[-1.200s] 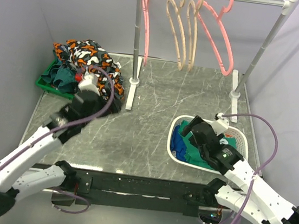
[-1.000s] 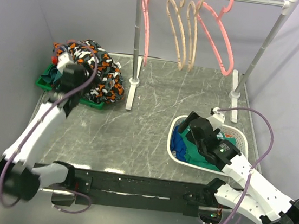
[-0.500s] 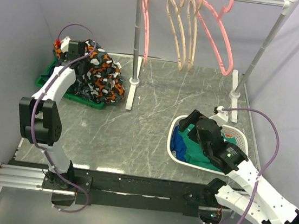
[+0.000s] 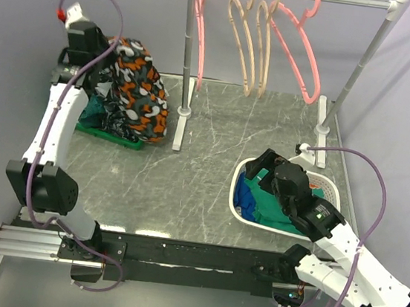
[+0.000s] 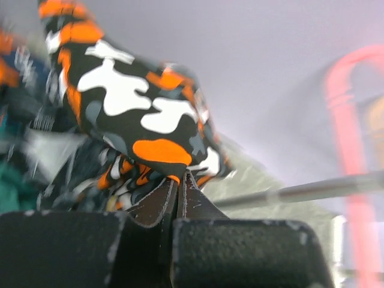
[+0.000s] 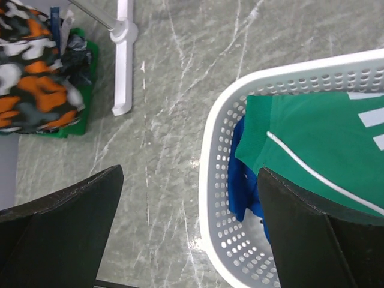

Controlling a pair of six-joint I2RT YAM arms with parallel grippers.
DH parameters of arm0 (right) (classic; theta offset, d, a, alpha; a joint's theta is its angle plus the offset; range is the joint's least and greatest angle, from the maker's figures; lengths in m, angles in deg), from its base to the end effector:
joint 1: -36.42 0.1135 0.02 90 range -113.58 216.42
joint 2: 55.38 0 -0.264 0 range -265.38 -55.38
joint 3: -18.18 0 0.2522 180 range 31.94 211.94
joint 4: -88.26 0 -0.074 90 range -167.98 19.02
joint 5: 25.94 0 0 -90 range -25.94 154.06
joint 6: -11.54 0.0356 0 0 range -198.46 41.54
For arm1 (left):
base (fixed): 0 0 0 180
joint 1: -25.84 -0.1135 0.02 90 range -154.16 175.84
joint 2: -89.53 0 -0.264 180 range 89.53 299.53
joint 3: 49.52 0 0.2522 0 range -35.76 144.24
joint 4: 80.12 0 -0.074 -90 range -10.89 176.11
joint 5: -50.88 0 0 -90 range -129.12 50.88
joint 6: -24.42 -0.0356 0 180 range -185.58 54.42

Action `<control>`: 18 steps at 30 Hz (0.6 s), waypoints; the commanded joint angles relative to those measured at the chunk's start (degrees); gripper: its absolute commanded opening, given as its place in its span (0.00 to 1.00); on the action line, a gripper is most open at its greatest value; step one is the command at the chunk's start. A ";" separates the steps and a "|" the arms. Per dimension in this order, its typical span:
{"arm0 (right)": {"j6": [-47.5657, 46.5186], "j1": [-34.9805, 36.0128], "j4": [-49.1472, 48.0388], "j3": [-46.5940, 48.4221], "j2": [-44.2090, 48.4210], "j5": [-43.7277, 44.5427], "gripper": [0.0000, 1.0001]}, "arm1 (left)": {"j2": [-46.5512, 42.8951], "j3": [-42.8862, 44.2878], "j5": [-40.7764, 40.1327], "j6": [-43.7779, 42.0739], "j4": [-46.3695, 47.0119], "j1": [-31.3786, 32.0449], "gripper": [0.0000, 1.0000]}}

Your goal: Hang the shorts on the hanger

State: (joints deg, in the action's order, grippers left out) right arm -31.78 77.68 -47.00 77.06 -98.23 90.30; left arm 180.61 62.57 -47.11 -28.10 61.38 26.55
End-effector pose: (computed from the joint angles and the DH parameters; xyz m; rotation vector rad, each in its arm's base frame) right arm 0.1320 0.0948 0.3118 0.3765 2.0171 0.4951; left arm 0.3646 0.0004 0.4350 -0.6856 1.7570 -0.3276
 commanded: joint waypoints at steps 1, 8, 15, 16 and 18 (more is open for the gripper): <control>-2.64 -0.21 -3.38 3.04 1.10 -1.45 1.00 | -3.20 9.15 4.12 -3.99 3.99 -0.36 0.01; -6.33 -0.12 -6.45 2.34 1.80 -6.36 1.00 | -4.43 16.89 10.45 -3.47 6.45 -0.36 0.01; -12.57 0.66 -12.17 1.37 3.83 -14.80 1.00 | -13.29 15.52 13.35 -2.93 1.27 0.87 0.01; -12.92 1.19 -12.70 1.20 4.35 -14.90 1.00 | -17.05 13.93 13.44 -3.02 0.74 0.96 0.01; -13.89 3.81 -14.19 0.49 5.05 -13.07 1.00 | -21.55 8.22 12.91 -2.93 -0.66 1.22 0.01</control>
State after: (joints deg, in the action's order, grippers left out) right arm -41.42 78.27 -55.48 77.04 -94.95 79.00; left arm 170.04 75.66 -35.79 -30.88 61.03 26.99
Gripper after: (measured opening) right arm 0.997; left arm 0.021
